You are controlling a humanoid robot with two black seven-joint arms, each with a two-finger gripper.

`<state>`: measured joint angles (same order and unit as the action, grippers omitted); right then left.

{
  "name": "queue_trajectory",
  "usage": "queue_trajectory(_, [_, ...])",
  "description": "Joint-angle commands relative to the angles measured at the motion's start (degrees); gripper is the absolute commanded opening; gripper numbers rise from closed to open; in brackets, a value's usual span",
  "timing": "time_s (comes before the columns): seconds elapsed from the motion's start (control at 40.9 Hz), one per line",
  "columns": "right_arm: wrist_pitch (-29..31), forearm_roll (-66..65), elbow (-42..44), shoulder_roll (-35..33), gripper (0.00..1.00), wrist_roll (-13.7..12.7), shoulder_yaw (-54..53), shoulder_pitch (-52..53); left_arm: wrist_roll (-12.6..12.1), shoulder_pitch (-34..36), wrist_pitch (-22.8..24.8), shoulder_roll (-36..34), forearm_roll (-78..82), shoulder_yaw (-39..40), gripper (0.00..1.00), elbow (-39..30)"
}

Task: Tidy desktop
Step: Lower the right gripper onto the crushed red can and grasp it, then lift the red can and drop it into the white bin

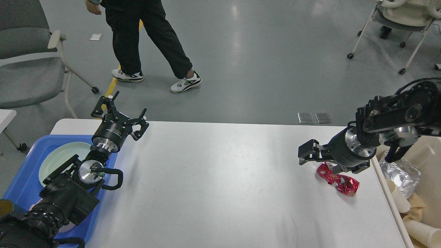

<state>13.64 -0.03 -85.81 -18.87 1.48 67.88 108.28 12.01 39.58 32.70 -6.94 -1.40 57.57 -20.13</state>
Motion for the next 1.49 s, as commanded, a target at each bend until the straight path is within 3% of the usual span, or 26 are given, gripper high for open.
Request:
queue_trajectory(0.0, [-12.40,-7.07,0.82,0.85,1.00,4.92,2.87,-4.48,-0.06,0.06,0.00,0.00,0.00,0.00,0.97,0.00])
queue_trajectory(0.024, [-15.46,-11.96,2.04,1.20,1.00,7.02,5.57,-5.79,-0.06,0.06,0.00,0.00,0.00,0.00,0.97,0.00])
queue_trajectory(0.147, [-21.89,-20.70,8.54,1.38,1.00,12.57,11.31,-12.90,0.03,-0.03,0.00,0.00,0.00,0.00,0.97,0.00])
queue_trajectory(0.22, [-25.76,-23.95,17.39,1.12,1.00,15.12,12.72,-19.92,-0.06,-0.03,0.00,0.00,0.00,0.00,0.97,0.00])
queue_trajectory(0.342, [-28.49,-24.85,27.25,1.11,1.00,16.97,12.55,-28.63,0.03,0.06,0.00,0.00,0.00,0.00,0.97,0.00])
queue_trajectory(0.562, [-29.64,-24.50,32.54,1.47,1.00,19.87,12.54,-36.03,-0.06,0.06,0.00,0.00,0.00,0.00,0.97,0.00])
queue_trajectory(1.051, [-29.73,-21.42,42.04,1.73,0.95,20.75,12.28,-45.09,-0.06,-0.03,0.00,0.00,-0.09,0.00,0.97,0.00])
queue_trajectory(1.222, [-29.73,-21.24,43.45,2.08,0.73,20.75,12.11,-46.58,0.03,0.06,0.00,0.00,0.00,0.00,0.97,0.00])
queue_trajectory(1.32, [-29.73,-20.63,43.45,2.61,0.49,20.75,12.11,-47.20,0.03,0.06,0.00,0.00,-0.09,0.00,0.97,0.00])
queue_trajectory(1.393, [-29.73,-20.63,43.45,2.52,0.45,20.75,12.11,-47.37,-0.06,0.06,0.00,0.00,0.00,0.00,0.97,0.00])
queue_trajectory(1.466, [-29.73,-20.63,43.45,2.52,0.08,20.66,12.11,-47.64,0.03,0.06,0.00,0.00,0.00,0.00,0.97,0.00])
